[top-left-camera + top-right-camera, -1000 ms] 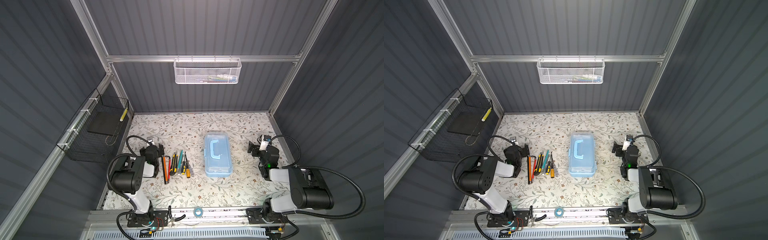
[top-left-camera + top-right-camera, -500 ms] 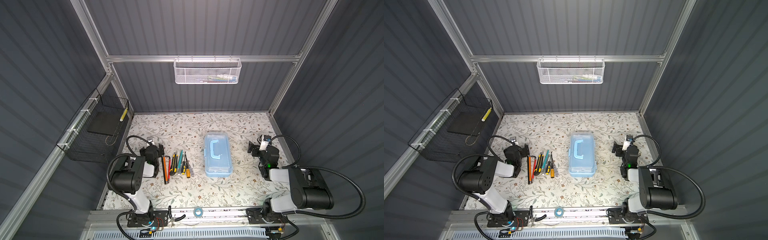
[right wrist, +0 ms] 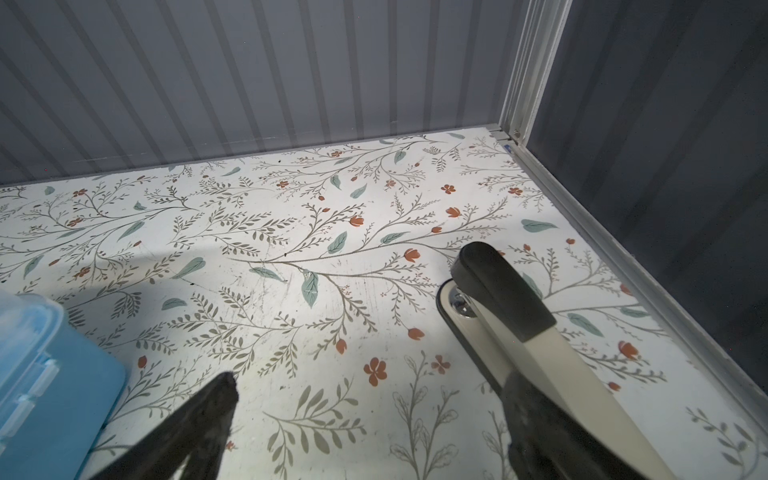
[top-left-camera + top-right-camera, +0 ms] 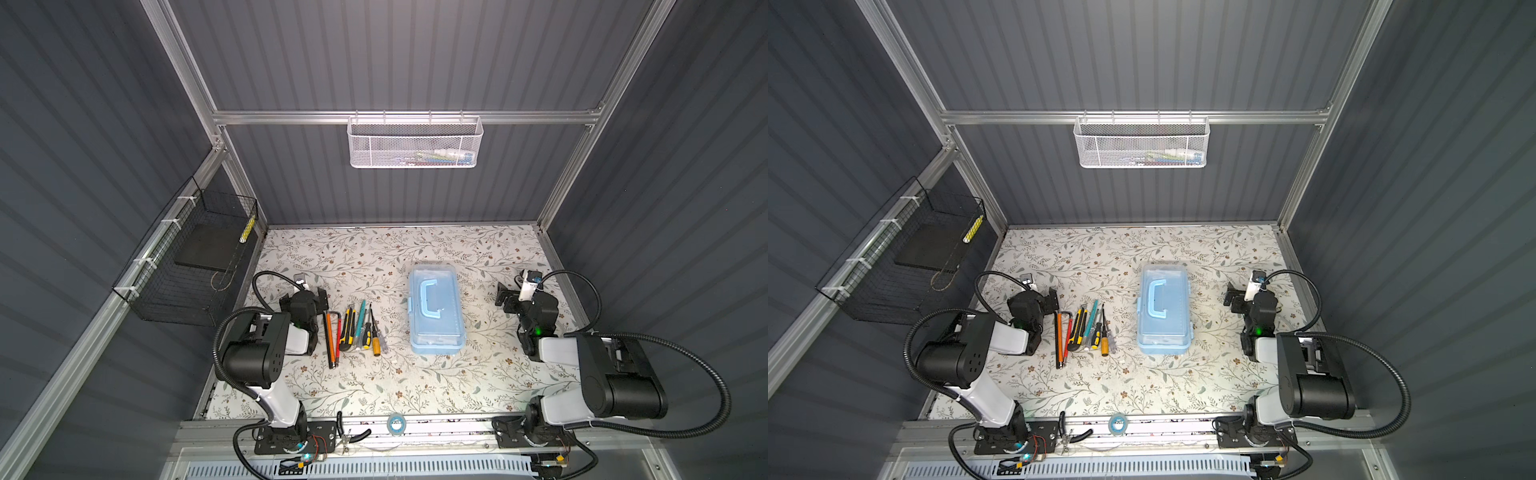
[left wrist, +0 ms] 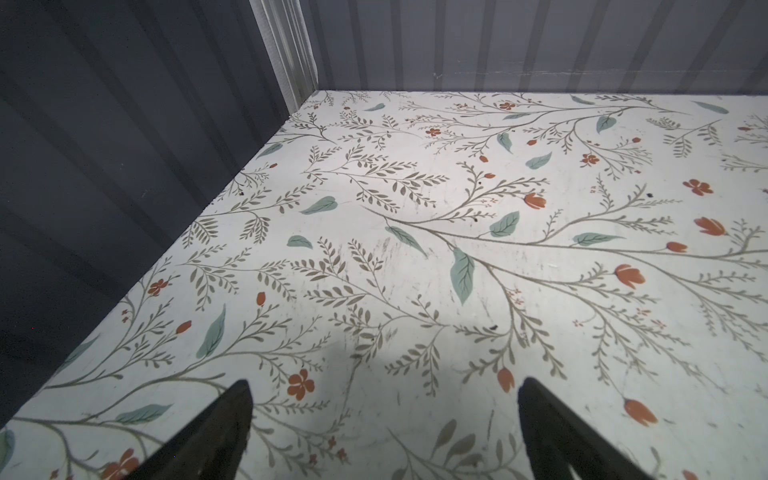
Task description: Pack the tool kit
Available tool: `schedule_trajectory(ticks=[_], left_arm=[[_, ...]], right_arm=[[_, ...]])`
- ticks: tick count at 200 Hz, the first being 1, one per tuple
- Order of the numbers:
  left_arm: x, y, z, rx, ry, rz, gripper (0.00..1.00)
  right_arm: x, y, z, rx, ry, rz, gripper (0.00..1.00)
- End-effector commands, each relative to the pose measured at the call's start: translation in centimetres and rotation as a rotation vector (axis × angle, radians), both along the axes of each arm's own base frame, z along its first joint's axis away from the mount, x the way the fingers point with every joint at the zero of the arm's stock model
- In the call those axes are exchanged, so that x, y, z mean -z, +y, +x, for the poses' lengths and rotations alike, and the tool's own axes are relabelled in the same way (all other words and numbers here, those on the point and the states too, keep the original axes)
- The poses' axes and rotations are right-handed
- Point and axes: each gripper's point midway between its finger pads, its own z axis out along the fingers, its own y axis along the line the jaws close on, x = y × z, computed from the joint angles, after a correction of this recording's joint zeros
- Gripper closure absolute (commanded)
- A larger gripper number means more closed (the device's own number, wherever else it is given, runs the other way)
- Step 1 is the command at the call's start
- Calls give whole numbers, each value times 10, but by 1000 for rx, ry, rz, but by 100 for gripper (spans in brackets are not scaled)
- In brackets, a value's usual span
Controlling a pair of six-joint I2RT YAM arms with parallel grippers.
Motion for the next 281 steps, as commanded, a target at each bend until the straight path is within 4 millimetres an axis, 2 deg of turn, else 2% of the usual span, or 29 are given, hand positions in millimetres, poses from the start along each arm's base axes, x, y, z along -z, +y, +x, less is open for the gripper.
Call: schedule_trajectory(ticks=[1, 182, 198, 207, 220, 240, 254, 268, 281], left_arm=[[-2, -2, 3, 1, -11, -8, 0], [-2, -2, 3, 0, -10, -7, 0], [-7, -2, 3, -8, 17, -5, 0], [-16, -3, 7, -10, 21, 21, 0], [-29, 1, 7, -52, 103, 20, 0], [-58, 8, 9, -117, 61, -8, 0], [-77, 3, 6, -122, 22, -106, 0], [-85, -6, 4, -114, 88, -203, 0], [-90, -31, 6, -16, 177, -274, 0]], right_arm=[[-11, -1, 4, 3, -31, 3, 1], [-12, -1, 4, 4, -34, -1, 1], [-20, -7, 0, 57, -53, -12, 1], [-26, -13, -2, 105, -50, -27, 1], [-41, -19, -4, 181, -34, -55, 1], [-71, -28, -4, 301, 15, -25, 1], [-86, -23, -5, 319, 74, 45, 1], [-96, -13, -9, 323, 102, 46, 1], [-107, 7, -13, 277, 118, 31, 1]])
